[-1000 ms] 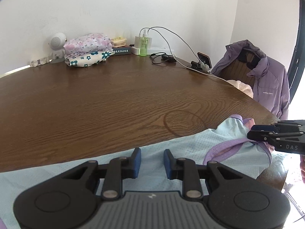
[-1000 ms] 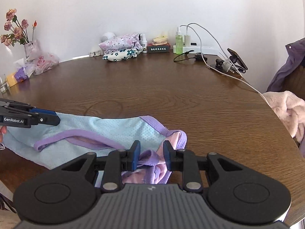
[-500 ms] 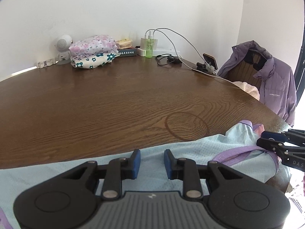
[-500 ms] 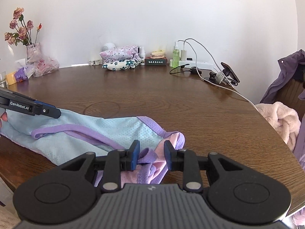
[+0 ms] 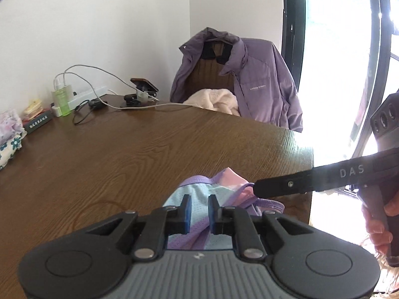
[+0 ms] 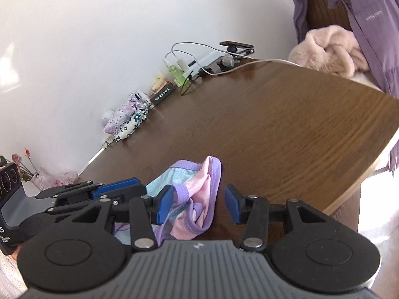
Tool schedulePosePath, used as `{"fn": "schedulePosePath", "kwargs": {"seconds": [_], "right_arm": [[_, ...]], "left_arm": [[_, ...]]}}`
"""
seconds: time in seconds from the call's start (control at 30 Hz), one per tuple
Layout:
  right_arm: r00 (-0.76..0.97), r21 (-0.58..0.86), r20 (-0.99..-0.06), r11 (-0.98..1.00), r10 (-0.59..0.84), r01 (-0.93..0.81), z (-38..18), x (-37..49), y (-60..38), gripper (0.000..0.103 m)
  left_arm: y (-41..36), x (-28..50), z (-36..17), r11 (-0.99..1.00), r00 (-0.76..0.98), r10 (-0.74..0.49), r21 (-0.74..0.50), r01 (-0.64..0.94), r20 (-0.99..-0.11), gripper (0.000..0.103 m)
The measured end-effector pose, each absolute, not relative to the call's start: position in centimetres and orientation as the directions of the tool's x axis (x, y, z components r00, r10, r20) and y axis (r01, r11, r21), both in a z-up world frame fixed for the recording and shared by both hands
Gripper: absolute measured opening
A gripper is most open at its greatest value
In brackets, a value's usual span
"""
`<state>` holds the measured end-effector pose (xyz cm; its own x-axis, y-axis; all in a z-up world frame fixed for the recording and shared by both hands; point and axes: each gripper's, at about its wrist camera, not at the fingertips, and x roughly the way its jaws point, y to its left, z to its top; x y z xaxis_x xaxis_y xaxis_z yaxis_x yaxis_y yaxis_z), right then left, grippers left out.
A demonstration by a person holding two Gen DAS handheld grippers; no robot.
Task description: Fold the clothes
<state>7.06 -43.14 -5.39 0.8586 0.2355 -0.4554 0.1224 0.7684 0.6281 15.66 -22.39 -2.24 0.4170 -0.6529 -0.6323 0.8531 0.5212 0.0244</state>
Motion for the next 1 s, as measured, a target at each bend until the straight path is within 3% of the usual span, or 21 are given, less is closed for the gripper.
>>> {"fn": "schedulePosePath", "kwargs": {"seconds": [0.27, 0.7, 0.73, 0.83, 1.0], "right_arm": [[0.890, 0.697, -0.423, 0.689, 0.172, 0.198, -6.6, 6.6, -41.6, 0.040], [0.893, 0.709, -0.431, 0.661, 0.129, 0.246, -6.4, 7.7, -39.6, 0.041], [0.892, 0.707, -0.435, 0.661, 0.126, 0.252, -6.4, 7.7, -39.6, 0.038], [0.886, 0.700, -0.451, 0.659, 0.110, 0.275, -6.8, 7.7, -39.5, 0.014], [0.888, 0.671, -0.449, 0.694, 0.101, 0.261, -6.8, 7.6, -39.1, 0.011]], "left_arm": [[-22.4, 15.9, -4.0, 0.518, 0.384, -0.668, -0.028, 0.855, -0.637, 0.010], [-22.0, 15.9, -4.1, 0.508, 0.380, -0.690, -0.038, 0.860, -0.616, 0.010], [-22.0, 15.9, -4.1, 0.509, 0.380, -0.691, -0.042, 0.860, -0.615, 0.010], [-21.9, 16.0, -4.2, 0.513, 0.379, -0.695, -0.051, 0.857, -0.612, 0.010], [-21.1, 15.8, -3.6, 0.533, 0.395, -0.698, -0.066, 0.844, -0.597, 0.011]]}}
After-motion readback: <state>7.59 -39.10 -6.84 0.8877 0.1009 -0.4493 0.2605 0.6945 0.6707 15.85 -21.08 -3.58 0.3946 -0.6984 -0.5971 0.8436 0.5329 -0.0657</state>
